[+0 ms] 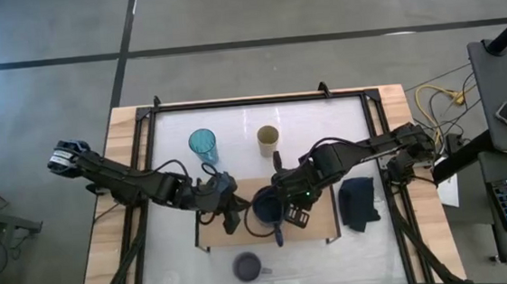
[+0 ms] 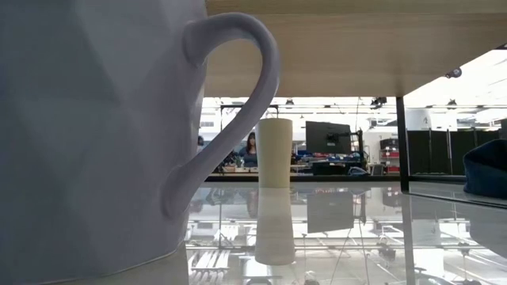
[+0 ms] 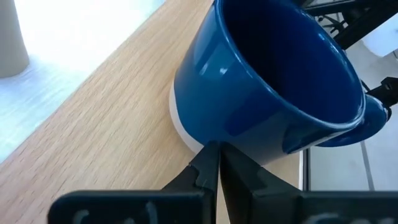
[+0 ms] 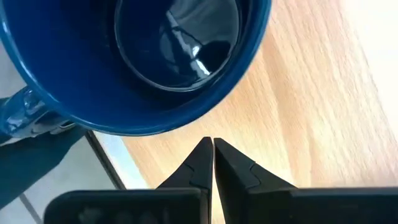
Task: Stack small to large cups/mugs on shelf
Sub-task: Put the blue mug on the shelf
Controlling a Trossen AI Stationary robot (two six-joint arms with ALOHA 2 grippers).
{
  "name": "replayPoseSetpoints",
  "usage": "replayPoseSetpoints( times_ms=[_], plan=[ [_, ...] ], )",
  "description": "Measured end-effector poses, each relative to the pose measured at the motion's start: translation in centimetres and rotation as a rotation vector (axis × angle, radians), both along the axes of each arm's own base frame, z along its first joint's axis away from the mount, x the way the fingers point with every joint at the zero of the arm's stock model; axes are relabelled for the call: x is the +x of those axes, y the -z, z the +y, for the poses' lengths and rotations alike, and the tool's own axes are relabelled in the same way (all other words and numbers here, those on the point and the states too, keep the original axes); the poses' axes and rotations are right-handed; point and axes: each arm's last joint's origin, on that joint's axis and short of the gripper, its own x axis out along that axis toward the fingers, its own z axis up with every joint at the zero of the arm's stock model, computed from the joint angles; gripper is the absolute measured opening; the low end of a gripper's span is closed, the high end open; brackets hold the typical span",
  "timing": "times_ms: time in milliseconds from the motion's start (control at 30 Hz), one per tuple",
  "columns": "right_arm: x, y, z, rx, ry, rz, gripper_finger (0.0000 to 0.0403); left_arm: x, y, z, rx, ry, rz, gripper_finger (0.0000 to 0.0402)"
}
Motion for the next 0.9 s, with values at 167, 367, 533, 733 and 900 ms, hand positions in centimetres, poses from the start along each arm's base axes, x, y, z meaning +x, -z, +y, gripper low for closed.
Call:
replayPoseSetpoints(
  times_ms=[167,367,533,733,900],
  plan=[
    [0.3,-0.1,0.0,-0.019,-0.017,-0.037,0.0009,0.1,-0.3,0.0,-0.004,0.000,-0.008,0.0000],
    [0.8,-0.2,0.2,0.007,-0.028,-0.087,0.0009,0.0,-0.3,0.0,-0.013,-0.007,-0.001,0.0000],
    [0.8,-0.2,0.3,0.026,-0.036,-0.091,0.0009,-0.8,-0.4,0.3,-0.031,-0.026,0.044,0.0000],
    [1.1,-0.4,0.3,0.033,-0.041,-0.127,0.0009,-1.9,-1.0,0.4,-0.035,-0.020,0.055,0.0000],
    [1.6,-0.5,0.2,0.064,-0.049,-0.169,0.0009,-3.0,-1.4,0.4,-0.045,-0.019,0.075,0.0000]
  ],
)
